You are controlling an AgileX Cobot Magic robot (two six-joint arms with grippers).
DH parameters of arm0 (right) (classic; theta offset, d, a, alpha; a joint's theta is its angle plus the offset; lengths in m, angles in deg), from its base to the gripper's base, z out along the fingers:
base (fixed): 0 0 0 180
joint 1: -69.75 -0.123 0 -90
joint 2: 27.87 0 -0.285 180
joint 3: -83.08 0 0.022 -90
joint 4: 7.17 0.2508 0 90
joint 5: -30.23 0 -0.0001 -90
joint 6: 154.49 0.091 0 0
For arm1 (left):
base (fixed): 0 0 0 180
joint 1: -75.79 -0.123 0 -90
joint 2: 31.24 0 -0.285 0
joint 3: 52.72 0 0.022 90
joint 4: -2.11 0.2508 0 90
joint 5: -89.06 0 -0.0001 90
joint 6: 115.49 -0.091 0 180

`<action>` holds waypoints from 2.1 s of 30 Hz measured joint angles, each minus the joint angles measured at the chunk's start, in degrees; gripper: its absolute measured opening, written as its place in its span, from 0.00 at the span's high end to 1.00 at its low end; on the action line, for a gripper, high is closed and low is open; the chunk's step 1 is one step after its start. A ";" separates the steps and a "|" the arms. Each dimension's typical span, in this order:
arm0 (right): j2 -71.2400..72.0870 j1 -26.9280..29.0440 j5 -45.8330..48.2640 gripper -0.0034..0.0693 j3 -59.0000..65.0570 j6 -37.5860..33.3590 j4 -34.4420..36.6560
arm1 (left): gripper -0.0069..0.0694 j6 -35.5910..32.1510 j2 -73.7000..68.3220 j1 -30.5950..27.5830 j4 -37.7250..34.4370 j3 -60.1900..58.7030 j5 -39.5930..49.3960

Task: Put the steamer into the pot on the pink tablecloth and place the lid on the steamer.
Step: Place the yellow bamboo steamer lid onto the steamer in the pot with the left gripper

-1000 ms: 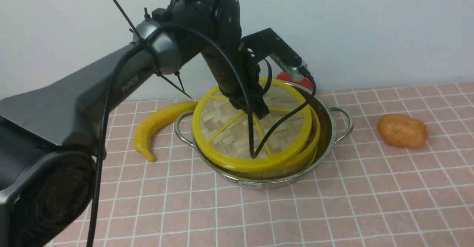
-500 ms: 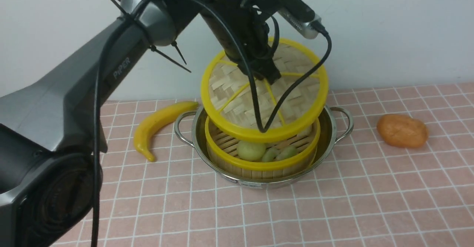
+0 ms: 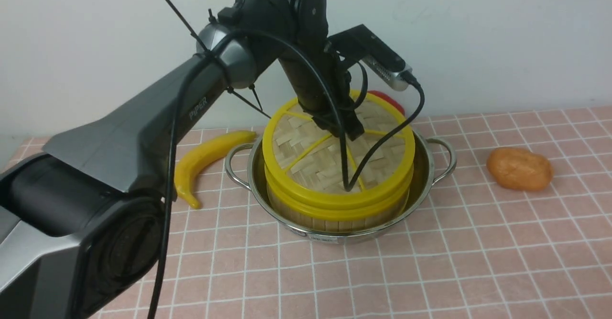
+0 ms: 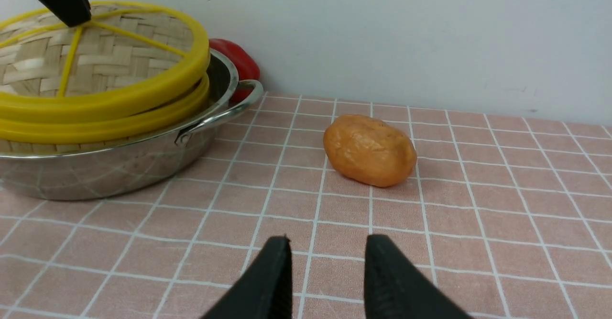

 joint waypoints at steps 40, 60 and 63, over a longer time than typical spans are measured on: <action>0.00 0.00 0.00 0.62 0.00 0.00 0.00 | 0.75 1.88 3.08 0.00 0.00 -5.64 0.42; 0.00 0.00 0.00 0.62 0.00 0.00 0.00 | 0.75 1.37 2.44 0.00 -0.85 -5.64 -2.59; 0.00 0.00 0.00 0.62 0.00 0.00 0.00 | 0.75 1.37 2.44 0.00 -0.85 -5.64 -2.52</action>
